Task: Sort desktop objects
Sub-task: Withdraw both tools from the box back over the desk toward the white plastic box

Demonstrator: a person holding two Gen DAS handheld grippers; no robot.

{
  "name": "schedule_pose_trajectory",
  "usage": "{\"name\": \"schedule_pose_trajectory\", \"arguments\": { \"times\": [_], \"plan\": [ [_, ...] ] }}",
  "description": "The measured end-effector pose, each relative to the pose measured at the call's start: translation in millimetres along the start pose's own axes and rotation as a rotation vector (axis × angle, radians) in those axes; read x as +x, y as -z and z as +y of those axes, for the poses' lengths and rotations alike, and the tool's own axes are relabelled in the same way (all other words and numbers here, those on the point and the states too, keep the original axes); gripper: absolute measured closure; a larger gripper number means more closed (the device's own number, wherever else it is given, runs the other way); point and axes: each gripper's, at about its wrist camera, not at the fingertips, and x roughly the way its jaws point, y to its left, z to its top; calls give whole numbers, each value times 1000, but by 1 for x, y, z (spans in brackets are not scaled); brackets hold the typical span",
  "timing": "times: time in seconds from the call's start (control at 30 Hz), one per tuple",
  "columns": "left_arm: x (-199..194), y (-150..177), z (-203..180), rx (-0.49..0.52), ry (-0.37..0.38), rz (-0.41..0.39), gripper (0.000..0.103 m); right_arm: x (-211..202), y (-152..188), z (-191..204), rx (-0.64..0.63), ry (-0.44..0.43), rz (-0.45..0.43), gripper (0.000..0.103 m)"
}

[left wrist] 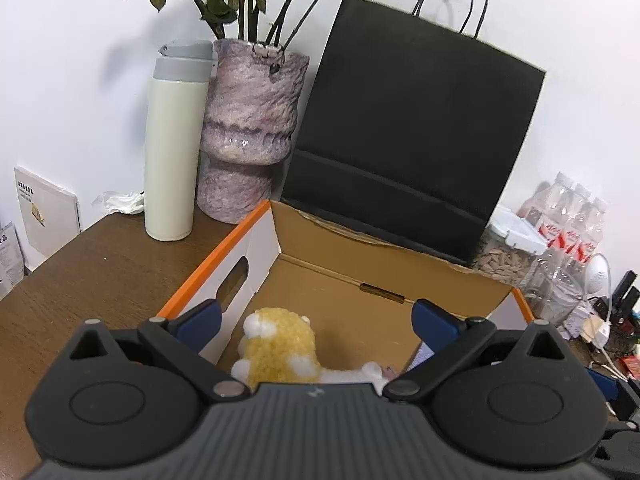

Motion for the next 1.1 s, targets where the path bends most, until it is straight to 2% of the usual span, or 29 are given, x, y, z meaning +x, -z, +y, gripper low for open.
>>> {"name": "schedule_pose_trajectory", "arguments": {
  "times": [0.3,0.63,0.9,1.1],
  "plan": [
    [-58,7,15,7,38,-53,0,-43,14,13,-51,-4,-20,0],
    [-111,46,44,98,43,-85,0,-93,58,13,-94,21,20,0],
    [-132,85,79,122,4,-25,0,-127,105,-2,-37,28,78,0],
    [-134,114,95,143,-10,51,0,-126,117,-4,-39,27,123,0]
  ]
}}
